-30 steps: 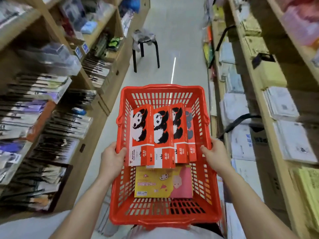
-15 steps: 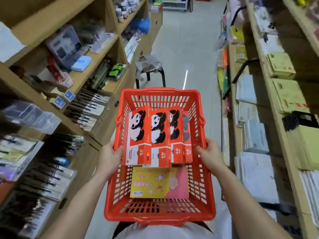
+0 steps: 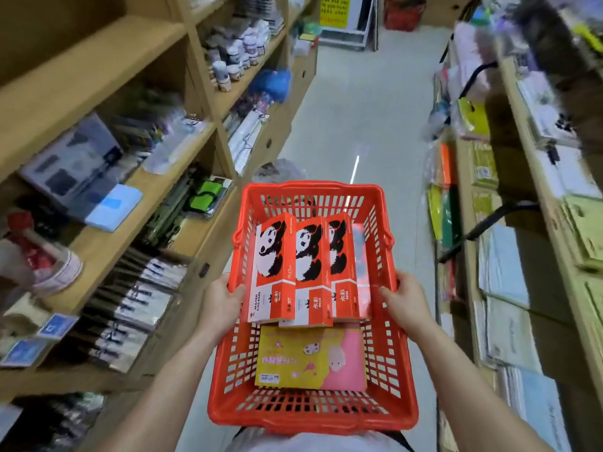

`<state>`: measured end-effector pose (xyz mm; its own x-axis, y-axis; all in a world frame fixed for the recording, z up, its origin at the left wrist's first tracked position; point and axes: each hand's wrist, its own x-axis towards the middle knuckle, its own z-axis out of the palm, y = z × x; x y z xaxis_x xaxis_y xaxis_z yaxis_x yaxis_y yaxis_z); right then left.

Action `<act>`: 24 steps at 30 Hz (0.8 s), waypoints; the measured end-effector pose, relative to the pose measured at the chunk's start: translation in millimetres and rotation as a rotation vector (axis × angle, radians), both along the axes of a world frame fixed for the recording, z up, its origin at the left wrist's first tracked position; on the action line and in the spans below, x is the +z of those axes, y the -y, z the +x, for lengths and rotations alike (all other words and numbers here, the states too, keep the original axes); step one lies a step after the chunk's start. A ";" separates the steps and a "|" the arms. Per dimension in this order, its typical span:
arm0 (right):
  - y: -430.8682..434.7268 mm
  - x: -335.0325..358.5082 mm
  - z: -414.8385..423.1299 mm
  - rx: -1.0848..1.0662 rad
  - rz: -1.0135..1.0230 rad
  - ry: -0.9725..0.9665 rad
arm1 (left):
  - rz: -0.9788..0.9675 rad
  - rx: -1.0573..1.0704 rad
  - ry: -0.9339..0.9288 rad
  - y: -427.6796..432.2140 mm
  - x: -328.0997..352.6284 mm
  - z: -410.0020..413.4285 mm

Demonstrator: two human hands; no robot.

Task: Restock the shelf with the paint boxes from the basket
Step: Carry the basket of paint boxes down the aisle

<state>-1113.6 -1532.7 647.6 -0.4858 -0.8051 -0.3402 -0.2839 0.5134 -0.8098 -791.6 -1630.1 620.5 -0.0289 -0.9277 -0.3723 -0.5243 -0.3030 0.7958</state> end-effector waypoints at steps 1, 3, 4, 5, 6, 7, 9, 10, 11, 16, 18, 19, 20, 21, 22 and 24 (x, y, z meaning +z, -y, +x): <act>29.7 -0.2 -9.0 0.004 0.007 -0.004 | -0.006 0.003 0.012 28.9 0.2 -7.9; 87.5 -1.4 -27.2 0.008 0.024 -0.014 | -0.009 0.005 0.028 83.3 3.1 -23.6; 115.5 -2.6 -35.1 0.013 0.027 -0.014 | -0.003 0.001 0.027 109.7 5.4 -31.5; 142.3 -5.1 -43.1 0.019 0.029 -0.013 | 0.008 -0.002 0.025 135.5 6.4 -39.0; 169.8 -9.6 -51.8 0.024 0.032 -0.009 | 0.017 0.001 0.029 161.8 5.4 -46.7; 198.4 -15.0 -60.5 0.027 0.036 0.000 | 0.017 0.009 0.041 188.1 2.7 -54.0; 256.1 -27.4 -75.2 0.029 0.039 0.018 | -0.007 0.028 0.070 241.7 -5.4 -69.2; 285.3 -35.8 -82.8 0.034 0.035 0.028 | -0.012 0.037 0.077 268.7 -10.4 -77.7; 314.0 -45.6 -90.7 0.040 0.034 0.042 | -0.010 0.042 0.082 295.2 -15.1 -85.8; 453.9 -97.2 -127.3 0.055 0.078 0.109 | 0.026 0.063 0.148 429.0 -45.9 -121.7; 504.6 -118.1 -136.3 0.055 0.092 0.114 | 0.046 0.048 0.177 480.7 -60.0 -132.2; 528.1 -127.7 -139.5 0.050 0.102 0.118 | 0.048 0.041 0.195 505.7 -68.5 -137.0; 550.5 -137.2 -140.9 0.045 0.112 0.125 | 0.045 0.033 0.214 529.6 -76.2 -141.0; 571.6 -146.6 -142.4 0.039 0.122 0.131 | 0.048 0.024 0.240 552.8 -83.4 -144.5; 592.1 -156.7 -144.3 0.036 0.132 0.133 | 0.056 0.020 0.264 575.1 -92.9 -147.4; 630.8 -177.1 -145.7 0.029 0.151 0.126 | 0.089 0.026 0.288 617.8 -113.7 -149.9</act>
